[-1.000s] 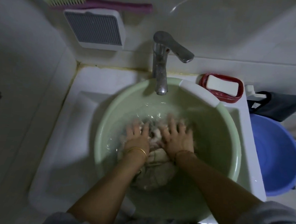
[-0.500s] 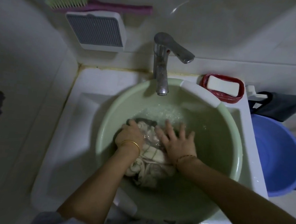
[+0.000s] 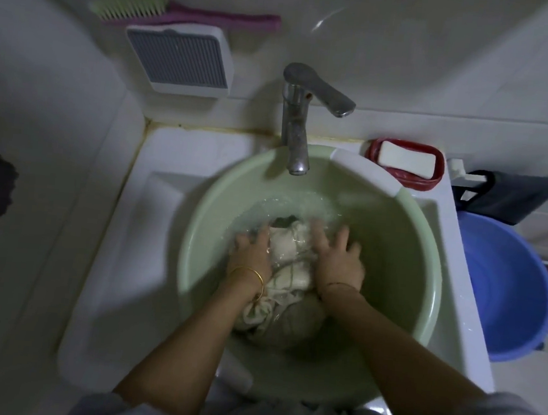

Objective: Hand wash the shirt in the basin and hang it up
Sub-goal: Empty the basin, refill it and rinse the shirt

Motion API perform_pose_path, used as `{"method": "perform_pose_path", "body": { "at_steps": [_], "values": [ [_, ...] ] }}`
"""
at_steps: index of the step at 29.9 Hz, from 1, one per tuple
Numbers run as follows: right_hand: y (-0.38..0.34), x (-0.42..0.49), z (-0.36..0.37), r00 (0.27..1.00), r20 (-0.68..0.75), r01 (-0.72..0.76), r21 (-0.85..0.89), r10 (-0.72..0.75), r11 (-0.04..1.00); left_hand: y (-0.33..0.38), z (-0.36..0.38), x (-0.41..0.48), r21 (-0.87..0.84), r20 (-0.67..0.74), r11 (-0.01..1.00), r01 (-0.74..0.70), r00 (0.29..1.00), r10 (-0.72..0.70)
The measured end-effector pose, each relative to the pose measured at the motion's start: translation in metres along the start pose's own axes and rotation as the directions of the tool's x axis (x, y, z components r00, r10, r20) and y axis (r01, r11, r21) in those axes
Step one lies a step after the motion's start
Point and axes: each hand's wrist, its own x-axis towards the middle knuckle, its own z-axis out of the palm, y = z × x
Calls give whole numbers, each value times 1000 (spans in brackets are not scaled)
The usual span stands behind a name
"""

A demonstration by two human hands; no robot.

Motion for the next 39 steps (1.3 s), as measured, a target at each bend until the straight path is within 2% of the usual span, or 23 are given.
{"method": "perform_pose_path", "body": {
  "at_steps": [1, 2, 4, 6, 7, 8, 10, 12, 14, 17, 20, 21, 23, 24, 25, 26, 28, 30, 31, 33, 35, 37, 39],
  "values": [
    [-7, -2, 2, 999, 3, -42, 247, 43, 968, 2, -2, 0, -272, 10, 962, 5, 1000, -3],
    [-14, -4, 0, 997, 4, -66, 480, 73, 875, 5, -6, 1, -547, -1, 837, 31, 999, -38],
    [-25, -6, -11, 997, 39, -69, 792, 62, 607, 7, -18, 2, -906, 97, 393, 158, 981, -170],
    [-32, -15, -20, 994, -45, 92, 824, -98, 559, 17, -35, -4, -952, 304, -27, 304, 934, -189],
    [-37, -20, -24, 980, -127, 195, 793, -156, 577, 19, -39, -7, -931, 355, -144, 335, 923, -151],
    [-43, -26, -28, 961, -196, 276, 755, -197, 596, 24, -43, -14, -906, 377, -243, 346, 922, -92],
    [-56, -35, -30, 924, -318, 380, 691, -213, 615, 35, -48, -34, -907, 324, -299, 297, 945, -41],
    [-65, -35, -31, 896, -417, 405, 627, -152, 665, 38, -52, -51, -945, 285, -170, 280, 958, -6],
    [-66, -30, -36, 891, -441, 372, 581, -104, 724, 38, -47, -47, -932, 356, -63, 357, 934, 27],
    [-56, -12, -45, 950, -313, 197, 574, -10, 795, 52, -46, -42, -914, 380, 116, 388, 921, -89],
    [-31, 13, -51, 962, -215, -21, 561, 170, 828, 67, -46, -38, -896, 299, 335, 291, 954, -27],
    [-20, 19, -50, 957, -223, -56, 490, 187, 870, 64, -48, -35, -858, 243, 454, 240, 969, -53],
    [-3, 22, -42, 970, -204, -59, 316, 128, 947, 46, -49, -26, -621, -124, 784, -2, 988, -96],
    [2, 18, -36, 987, -147, -24, 241, 61, 970, 36, -53, -24, -496, -236, 863, -97, 971, -27],
    [4, 13, -29, 996, -89, 32, 169, -17, 985, 28, -56, -26, -396, -172, 912, -111, 984, 44],
    [4, 6, -22, 995, -25, 100, 86, -98, 991, 20, -57, -28, -281, -14, 955, -98, 995, 98],
    [-1, -5, -6, 971, 93, 228, -67, -221, 971, 5, -51, -30, 107, 294, 982, -158, 948, 120],
    [-4, -9, 7, 940, 165, 326, -186, -298, 927, -8, -39, -34, 434, 352, 860, -268, 929, 112],
    [-3, -8, 12, 924, 188, 374, -265, -333, 889, -11, -31, -34, 525, 342, 806, -275, 935, 97],
    [3, -2, 14, 914, 170, 406, -414, -369, 815, -11, -20, -28, 548, 279, 806, -224, 957, 76],
    [11, 5, 10, 947, 92, 314, -470, -308, 825, -8, -10, -22, 473, 214, 868, -151, 975, 53],
    [14, 6, 7, 978, 10, 194, -411, -208, 891, -7, -5, -20, 367, 155, 923, -113, 986, 59],
    [11, 0, 14, 993, -62, 81, -209, -96, 975, -7, -2, -18, 186, 97, 975, -118, 990, 101]
  ]
}}
